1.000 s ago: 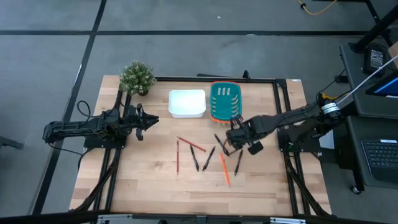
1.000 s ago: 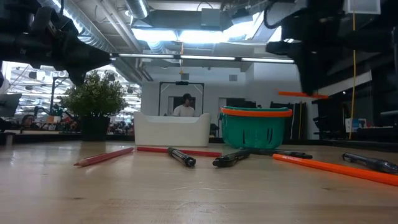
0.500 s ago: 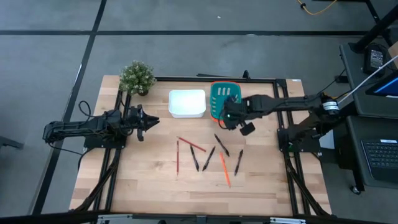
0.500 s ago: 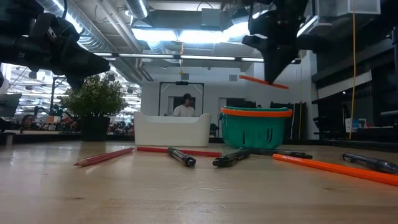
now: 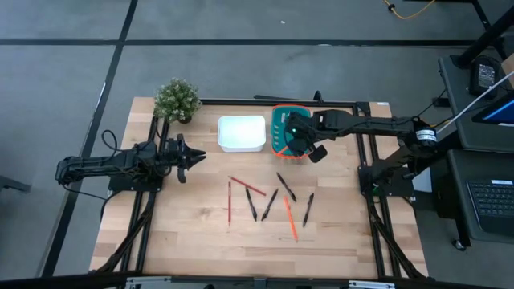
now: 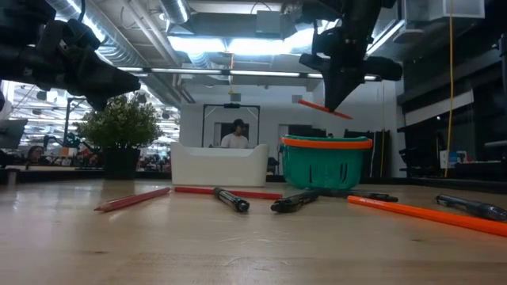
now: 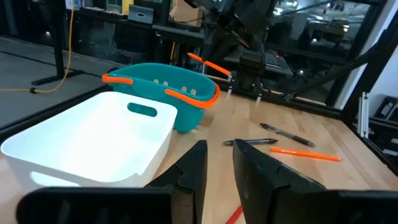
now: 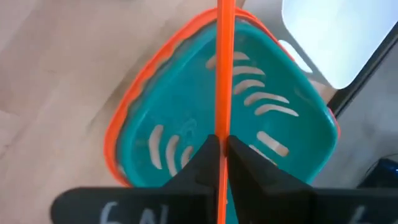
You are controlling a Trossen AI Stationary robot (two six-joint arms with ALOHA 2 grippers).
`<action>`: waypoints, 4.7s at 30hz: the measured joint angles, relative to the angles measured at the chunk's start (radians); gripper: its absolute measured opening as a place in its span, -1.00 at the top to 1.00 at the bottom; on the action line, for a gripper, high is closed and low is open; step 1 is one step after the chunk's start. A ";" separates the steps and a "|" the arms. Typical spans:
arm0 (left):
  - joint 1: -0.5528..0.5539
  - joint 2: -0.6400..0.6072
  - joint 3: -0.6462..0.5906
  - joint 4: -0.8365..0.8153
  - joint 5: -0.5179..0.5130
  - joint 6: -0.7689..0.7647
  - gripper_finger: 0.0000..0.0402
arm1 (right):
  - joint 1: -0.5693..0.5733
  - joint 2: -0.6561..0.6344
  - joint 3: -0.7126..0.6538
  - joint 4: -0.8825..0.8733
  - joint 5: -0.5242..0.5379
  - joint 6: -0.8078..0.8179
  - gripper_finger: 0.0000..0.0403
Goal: Sort pens & pencils
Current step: Put the right orange pencil into the blue bin
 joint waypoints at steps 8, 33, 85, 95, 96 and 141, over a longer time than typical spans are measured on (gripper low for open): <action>0.000 0.000 0.000 0.000 0.000 0.003 0.64 | -0.033 0.019 0.000 0.104 -0.001 -0.083 0.86; 0.000 0.000 0.000 0.000 0.000 0.111 0.64 | -0.157 0.151 -0.001 0.110 -0.002 -0.105 0.86; 0.000 0.000 0.000 0.000 0.000 0.187 0.64 | -0.147 0.139 -0.001 0.114 0.015 -0.224 0.86; 0.000 0.000 0.000 0.000 -0.001 0.188 0.64 | -0.138 0.140 -0.001 0.121 0.016 -0.233 0.86; 0.000 0.000 0.000 0.000 -0.001 0.188 0.64 | -0.138 0.140 -0.001 0.121 0.016 -0.233 0.86; 0.000 0.000 0.000 -0.001 -0.001 0.188 0.64 | -0.163 0.142 -0.001 0.123 -0.072 -0.190 0.86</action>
